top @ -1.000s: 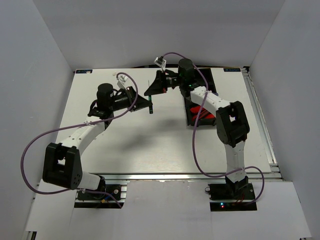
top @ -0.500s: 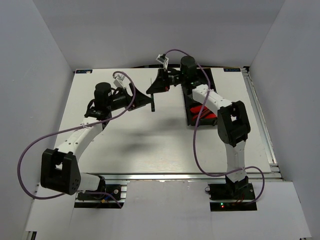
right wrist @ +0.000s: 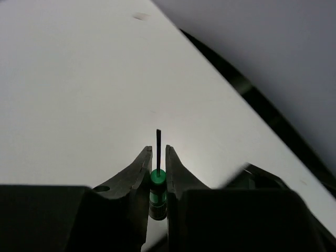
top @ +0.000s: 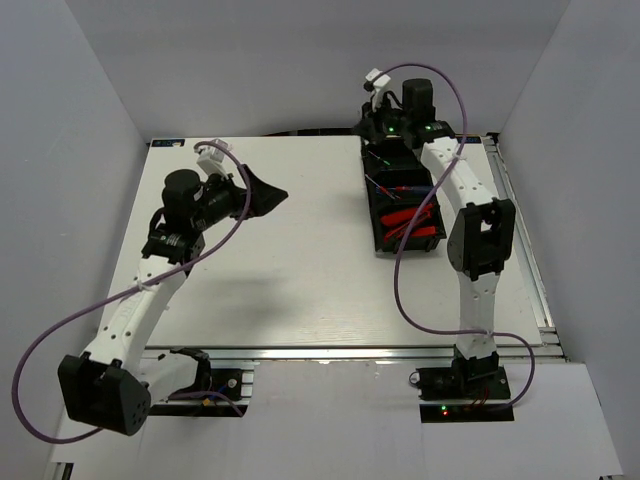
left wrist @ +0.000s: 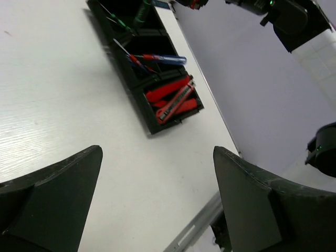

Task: Sort the tools into containers

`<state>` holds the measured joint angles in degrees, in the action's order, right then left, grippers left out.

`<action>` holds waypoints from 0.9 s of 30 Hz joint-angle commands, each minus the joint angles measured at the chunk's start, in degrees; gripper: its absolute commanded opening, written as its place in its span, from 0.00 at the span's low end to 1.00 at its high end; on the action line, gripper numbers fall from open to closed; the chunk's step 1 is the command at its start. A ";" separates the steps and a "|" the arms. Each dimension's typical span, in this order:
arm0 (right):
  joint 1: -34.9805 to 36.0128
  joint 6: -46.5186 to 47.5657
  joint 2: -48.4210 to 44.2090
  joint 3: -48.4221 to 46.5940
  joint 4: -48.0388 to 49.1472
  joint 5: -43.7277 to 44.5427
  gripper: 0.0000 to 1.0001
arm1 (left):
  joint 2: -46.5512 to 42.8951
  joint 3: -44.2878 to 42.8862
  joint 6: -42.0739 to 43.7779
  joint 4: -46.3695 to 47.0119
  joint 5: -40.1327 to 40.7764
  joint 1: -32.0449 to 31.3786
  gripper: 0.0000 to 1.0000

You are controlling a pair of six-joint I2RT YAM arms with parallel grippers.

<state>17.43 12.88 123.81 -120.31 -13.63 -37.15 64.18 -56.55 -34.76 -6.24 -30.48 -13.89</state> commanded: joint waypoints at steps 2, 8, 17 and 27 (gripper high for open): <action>-3.80 15.05 2.05 -1.68 0.09 21.13 0.00 | -5.38 1.18 2.16 -4.04 8.06 0.44 0.98; -6.62 23.67 3.98 0.51 4.21 29.41 0.00 | -7.40 3.55 1.63 -5.27 8.86 0.53 0.98; -8.29 26.14 5.65 3.94 5.63 31.17 0.00 | -8.11 4.35 1.37 -6.59 9.65 0.53 0.98; -8.29 24.91 5.83 3.77 6.16 28.89 0.00 | -8.72 4.61 0.93 -7.03 9.83 0.53 0.98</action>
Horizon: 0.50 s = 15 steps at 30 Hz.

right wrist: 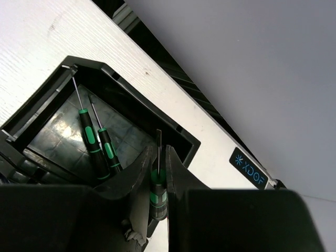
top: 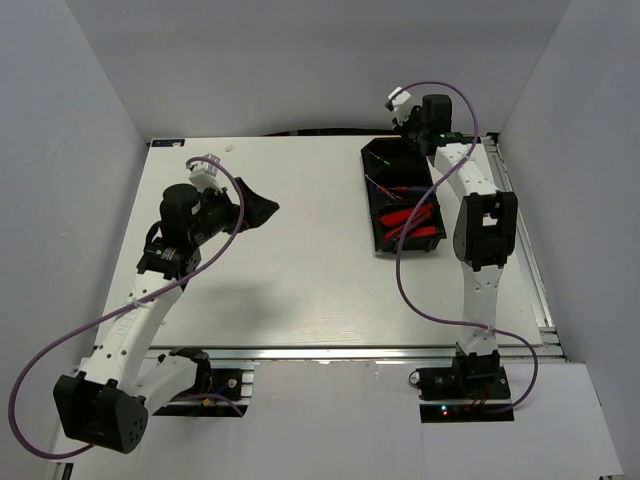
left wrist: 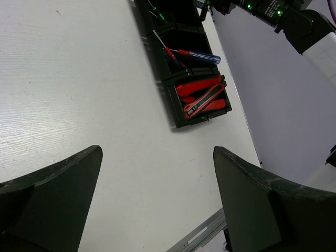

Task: Sort the tools into containers

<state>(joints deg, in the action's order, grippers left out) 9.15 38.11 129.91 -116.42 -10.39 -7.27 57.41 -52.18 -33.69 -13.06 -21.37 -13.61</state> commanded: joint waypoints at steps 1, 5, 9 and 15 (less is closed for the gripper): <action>-0.01 -0.58 -0.36 -0.03 2.75 -2.13 0.00 | -2.04 0.24 -0.15 -0.21 0.80 0.25 0.98; 0.17 -2.16 -0.62 0.05 2.31 -3.81 0.06 | -1.95 0.33 -0.50 -0.21 0.80 0.25 0.98; 0.17 -2.43 0.69 0.05 2.83 -3.72 0.14 | -2.12 -0.02 -0.58 -0.30 0.71 0.25 0.98; 0.17 -1.11 2.37 -0.21 3.71 -2.58 0.39 | -2.65 -0.29 -0.58 -0.92 1.06 0.25 0.98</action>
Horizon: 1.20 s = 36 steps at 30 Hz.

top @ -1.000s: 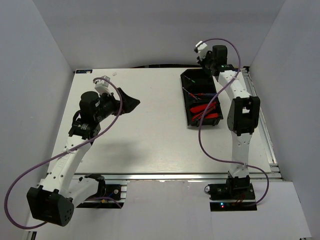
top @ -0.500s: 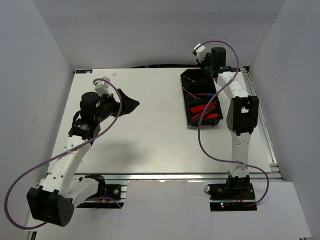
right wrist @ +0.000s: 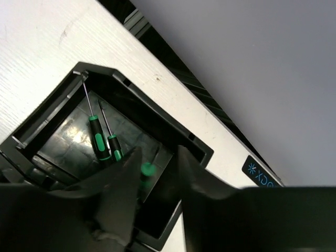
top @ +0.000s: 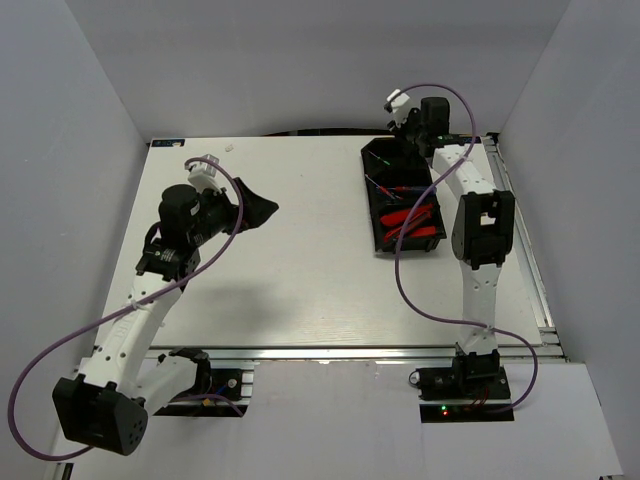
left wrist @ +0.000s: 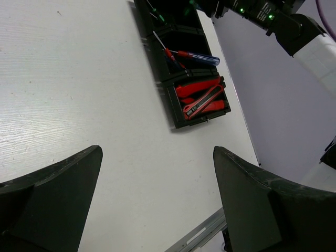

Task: Sort the tools into containers

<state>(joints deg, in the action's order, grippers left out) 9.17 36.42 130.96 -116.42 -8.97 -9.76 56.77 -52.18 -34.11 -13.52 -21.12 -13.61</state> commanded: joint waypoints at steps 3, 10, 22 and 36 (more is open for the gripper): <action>0.15 0.49 0.71 -0.47 1.42 -1.22 0.50 | -2.63 0.06 -0.52 -0.46 1.17 0.25 0.98; 0.15 -4.60 -4.12 -2.76 -3.67 -7.11 0.73 | -3.77 0.68 -0.96 -0.28 1.88 0.25 0.98; 0.15 -18.83 -23.54 11.82 -15.80 -31.01 0.89 | -2.72 2.00 -3.07 3.23 -0.05 0.42 0.98; 0.15 -23.86 -37.34 27.03 -14.15 -19.34 0.89 | -2.02 6.30 -6.94 10.26 -4.01 0.42 0.98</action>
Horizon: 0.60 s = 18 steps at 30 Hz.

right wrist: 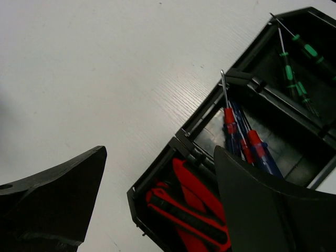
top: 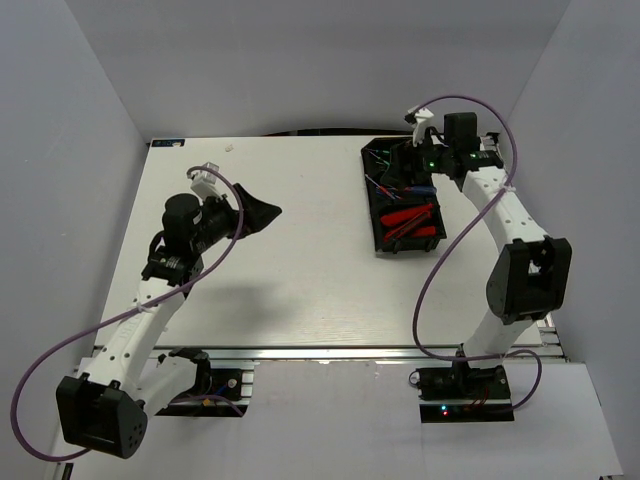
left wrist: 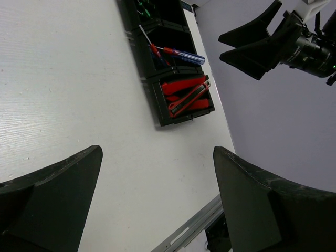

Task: Sort the tools into containers

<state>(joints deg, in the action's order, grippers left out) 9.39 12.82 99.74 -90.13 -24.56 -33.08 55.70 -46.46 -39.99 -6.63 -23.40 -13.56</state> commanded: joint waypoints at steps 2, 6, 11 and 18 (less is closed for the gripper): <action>-0.07 -0.34 -7.54 3.10 2.58 6.88 0.89 | -0.68 0.67 -1.23 3.82 -2.09 0.38 0.98; -0.07 -0.34 -10.44 5.92 3.90 10.05 0.89 | -0.42 0.67 -1.58 4.26 -2.88 0.38 0.98; -0.07 -0.60 -13.25 9.00 5.39 12.60 0.89 | -1.38 1.10 -1.67 4.00 -2.53 0.38 0.98; -0.07 -3.06 -19.14 15.85 10.05 19.09 0.89 | -3.32 2.51 -2.20 3.65 -2.18 0.38 0.98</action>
<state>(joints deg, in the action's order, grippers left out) 9.39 11.49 83.96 -75.85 -19.03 -18.44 54.83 -44.80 -41.67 -3.77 -25.06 -13.54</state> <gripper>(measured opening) 0.895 0.980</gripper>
